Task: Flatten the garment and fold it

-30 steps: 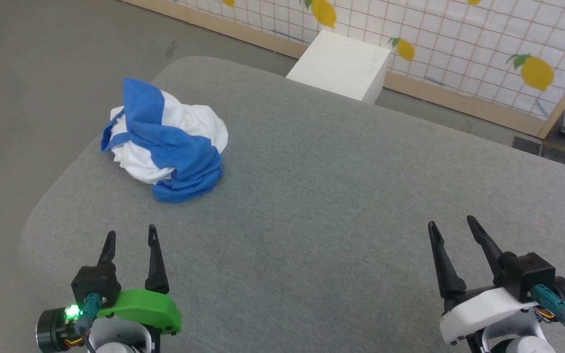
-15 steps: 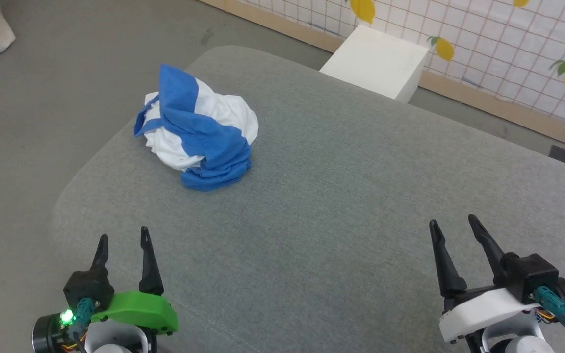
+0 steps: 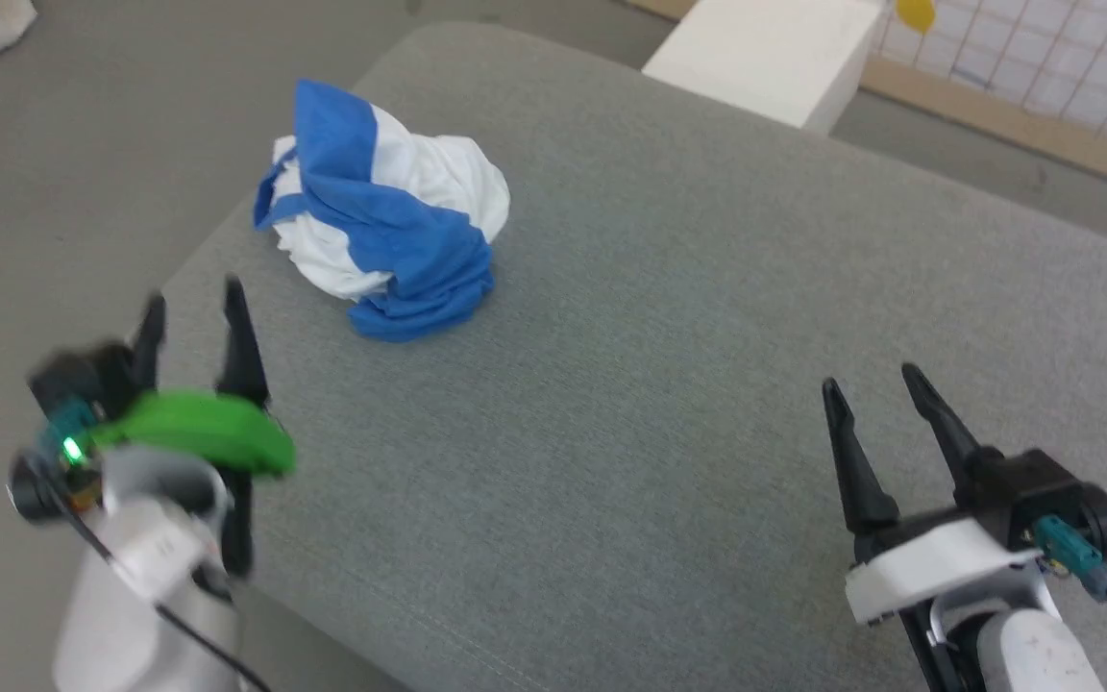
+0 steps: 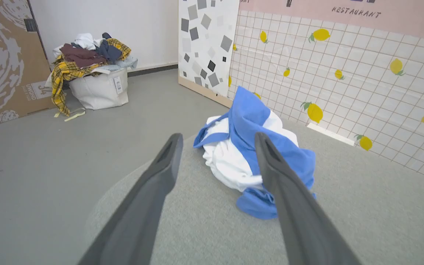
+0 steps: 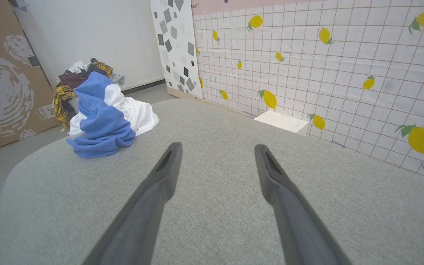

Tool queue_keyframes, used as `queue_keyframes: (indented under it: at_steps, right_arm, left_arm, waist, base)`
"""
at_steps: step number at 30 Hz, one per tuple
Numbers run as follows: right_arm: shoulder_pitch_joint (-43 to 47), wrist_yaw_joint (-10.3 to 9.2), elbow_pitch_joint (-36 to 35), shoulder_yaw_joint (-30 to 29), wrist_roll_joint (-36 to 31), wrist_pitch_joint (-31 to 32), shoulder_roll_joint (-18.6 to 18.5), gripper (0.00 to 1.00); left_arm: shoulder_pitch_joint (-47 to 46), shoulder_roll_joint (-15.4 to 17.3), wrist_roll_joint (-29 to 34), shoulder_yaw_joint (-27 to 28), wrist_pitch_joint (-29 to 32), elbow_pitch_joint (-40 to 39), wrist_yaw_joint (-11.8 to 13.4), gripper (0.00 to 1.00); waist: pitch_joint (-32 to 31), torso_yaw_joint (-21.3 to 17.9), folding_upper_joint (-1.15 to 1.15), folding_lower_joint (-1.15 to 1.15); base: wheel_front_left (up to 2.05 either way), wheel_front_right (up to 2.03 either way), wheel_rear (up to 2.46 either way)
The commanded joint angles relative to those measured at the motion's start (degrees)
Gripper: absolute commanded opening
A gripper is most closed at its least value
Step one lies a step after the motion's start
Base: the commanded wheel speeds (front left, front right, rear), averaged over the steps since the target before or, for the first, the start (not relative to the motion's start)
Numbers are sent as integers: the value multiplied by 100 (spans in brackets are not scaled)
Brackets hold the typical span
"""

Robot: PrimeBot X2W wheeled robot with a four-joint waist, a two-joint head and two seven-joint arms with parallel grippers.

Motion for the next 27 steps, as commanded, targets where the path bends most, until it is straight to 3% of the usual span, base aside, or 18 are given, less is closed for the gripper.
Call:
queue_keyframes:
  at_steps: [1, 7, 13, 19, 27]
  right_arm:
    - [-173, -8, -79, 35, -77, 40, -1, 100]
    - [-622, -8, -380, 177, -338, 200, -1, 100]
    - [-973, -9, -538, 110, -382, 165, 0, 100]
    - [-1118, -9, -499, 63, -300, 19, 0, 100]
    - [-1277, -9, -280, 115, -168, -208, 0, 100]
  left_arm:
    - [-394, 125, -122, 64, 80, 137, -54, 100]
    - [-1793, 646, -781, 482, 978, 961, -170, 100]
    - [-2565, 1095, -1397, 942, 1965, 1583, -66, 100]
    - [-2598, 1425, -1619, 1161, 2845, 1734, 218, 100]
    - [-2114, 1492, -1962, 1404, 3859, 1719, 580, 100]
  waist:
    - [566, -312, 0, 0]
    - [1610, -936, 0, 0]
    - [2439, -1519, 0, 0]
    - [2833, -1924, 0, 0]
    - [2809, -2151, 0, 0]
  base:
    - [0, 0, 0]
    - [0, 0, 0]
    - [0, 0, 0]
    - [0, 0, 0]
    - [0, 0, 0]
